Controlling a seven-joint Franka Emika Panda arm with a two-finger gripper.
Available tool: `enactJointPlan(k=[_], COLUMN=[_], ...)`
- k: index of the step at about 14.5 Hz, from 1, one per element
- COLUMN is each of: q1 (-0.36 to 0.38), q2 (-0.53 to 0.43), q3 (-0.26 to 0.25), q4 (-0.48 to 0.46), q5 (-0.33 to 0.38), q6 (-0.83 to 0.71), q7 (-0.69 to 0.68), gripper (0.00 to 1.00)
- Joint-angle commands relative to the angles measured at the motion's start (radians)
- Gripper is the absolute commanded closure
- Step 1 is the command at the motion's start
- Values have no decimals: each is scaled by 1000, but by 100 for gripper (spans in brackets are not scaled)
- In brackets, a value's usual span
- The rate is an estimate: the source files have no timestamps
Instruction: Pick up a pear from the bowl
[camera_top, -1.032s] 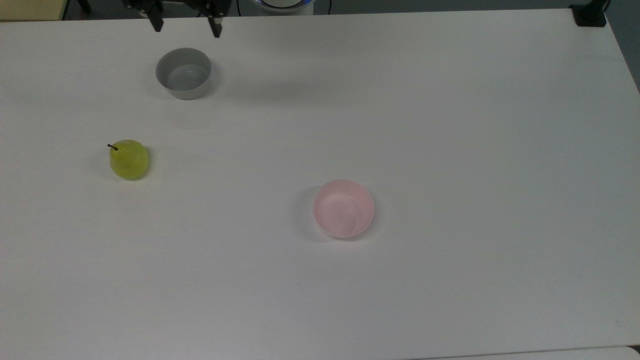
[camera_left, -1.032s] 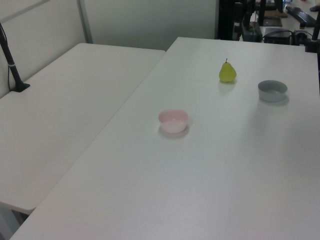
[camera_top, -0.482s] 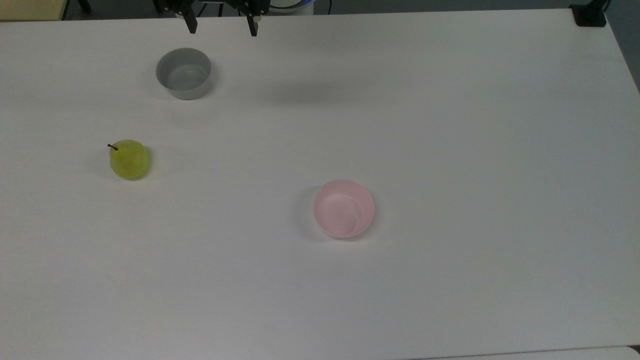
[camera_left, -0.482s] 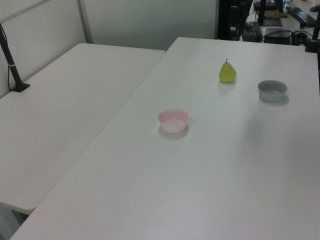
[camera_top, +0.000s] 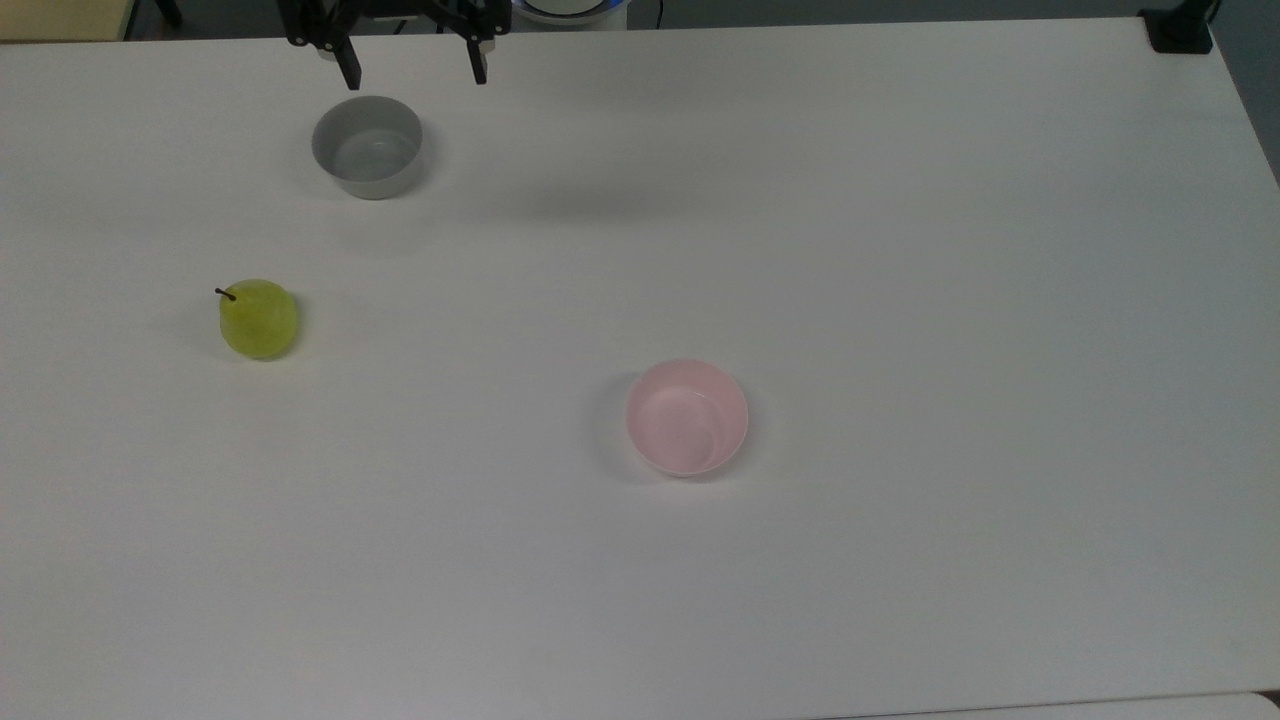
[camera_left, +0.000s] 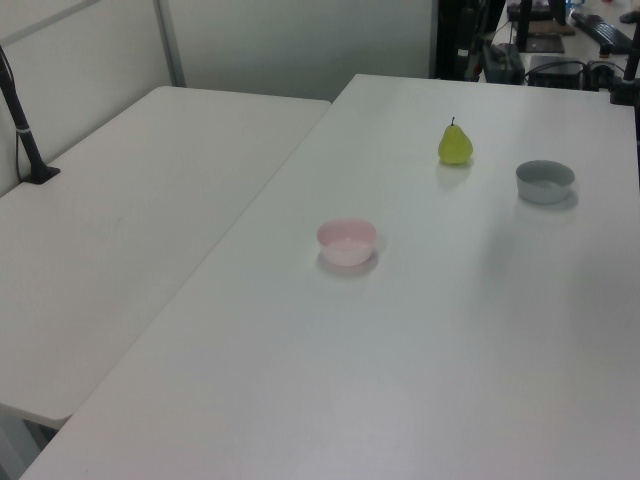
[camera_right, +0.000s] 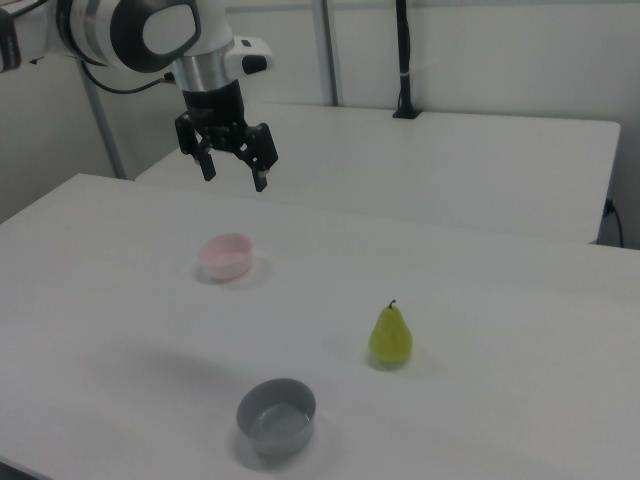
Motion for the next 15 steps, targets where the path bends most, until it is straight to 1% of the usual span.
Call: enactJointPlan(k=[1,2,3,10,13,15], q1=[-27,-54,-71,-59,-26,-26], q2=[-23,-25,-26,-28,-37,-39], q3=[22,57,77,77,57,57], q4=[-21,-21,-21,-22,-39,-41], q5=[-9,-11,-11,-14,-23,-23], q6=[22,20,22,16,17,17], q7=[21,38,53,72,72,72], gripper=[0,0,0,0,0,0])
